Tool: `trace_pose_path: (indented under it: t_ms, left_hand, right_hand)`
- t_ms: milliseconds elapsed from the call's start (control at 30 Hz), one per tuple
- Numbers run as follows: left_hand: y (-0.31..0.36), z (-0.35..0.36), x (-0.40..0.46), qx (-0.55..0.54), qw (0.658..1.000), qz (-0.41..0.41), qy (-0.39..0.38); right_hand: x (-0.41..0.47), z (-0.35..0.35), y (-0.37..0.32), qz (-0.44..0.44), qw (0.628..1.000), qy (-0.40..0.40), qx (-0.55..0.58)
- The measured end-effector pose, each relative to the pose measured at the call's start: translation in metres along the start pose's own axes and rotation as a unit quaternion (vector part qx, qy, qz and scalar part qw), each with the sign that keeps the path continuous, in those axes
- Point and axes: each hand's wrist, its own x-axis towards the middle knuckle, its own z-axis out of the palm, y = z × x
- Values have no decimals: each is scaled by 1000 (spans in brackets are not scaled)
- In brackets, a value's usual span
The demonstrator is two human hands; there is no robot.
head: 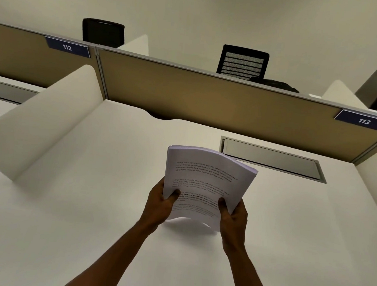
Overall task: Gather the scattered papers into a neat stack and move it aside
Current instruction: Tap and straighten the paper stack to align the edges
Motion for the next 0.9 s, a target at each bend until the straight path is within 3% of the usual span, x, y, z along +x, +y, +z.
trace_pose_path:
  t_ms: [433, 800, 900]
  left_hand:
    - [-20, -13, -2, 64, 997, -39, -10]
    - [-18, -27, 0, 85, 995, -45, -21]
    - [-8, -31, 1, 174, 982, -14, 69]
  right_hand:
    - [-4, 11, 21, 18, 998, -10, -52]
    - [5, 1, -20, -154, 965, -52, -205]
    - [14, -4, -35, -198, 943, -72, -259]
